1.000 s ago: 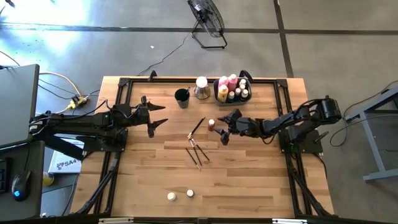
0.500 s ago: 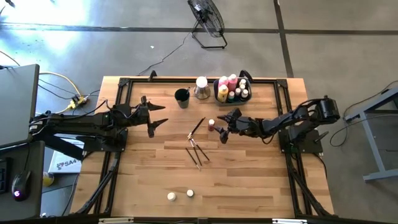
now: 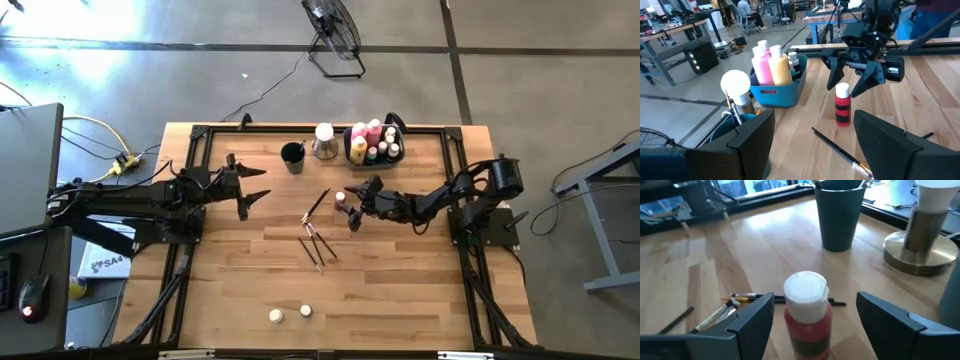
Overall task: Pick & Place Paint Supplies
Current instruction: Put the small red paint bottle into the blue bin, then adjust the paintbrushes
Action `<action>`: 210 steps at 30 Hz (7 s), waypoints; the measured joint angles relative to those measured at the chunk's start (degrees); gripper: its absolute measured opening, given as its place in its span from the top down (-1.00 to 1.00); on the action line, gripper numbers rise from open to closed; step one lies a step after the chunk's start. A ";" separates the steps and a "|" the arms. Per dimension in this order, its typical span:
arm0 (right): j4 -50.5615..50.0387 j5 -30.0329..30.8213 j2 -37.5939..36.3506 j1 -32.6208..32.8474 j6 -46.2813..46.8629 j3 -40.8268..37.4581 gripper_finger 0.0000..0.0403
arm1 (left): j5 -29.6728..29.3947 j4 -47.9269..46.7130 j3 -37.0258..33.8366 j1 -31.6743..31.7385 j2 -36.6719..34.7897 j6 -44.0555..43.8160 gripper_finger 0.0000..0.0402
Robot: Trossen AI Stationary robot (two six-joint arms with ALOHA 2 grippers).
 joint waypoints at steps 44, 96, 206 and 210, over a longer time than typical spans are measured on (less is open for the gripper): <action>-1.31 -0.53 0.00 -0.04 -1.15 1.42 0.36 | 0.04 -1.36 0.00 -0.02 0.01 -0.04 -0.33; -41.48 20.08 -39.28 -11.72 2.75 -4.15 0.41 | 0.08 -2.99 0.00 -0.01 -0.01 -1.43 -0.33; 3.57 -7.59 -23.85 9.49 4.42 -6.30 -0.05 | -1.92 -2.62 0.00 0.00 -0.01 -1.51 -0.33; 5.01 -7.83 -23.43 9.49 0.88 -5.18 -0.05 | -1.93 -2.60 0.00 -0.02 -0.01 -1.53 -0.33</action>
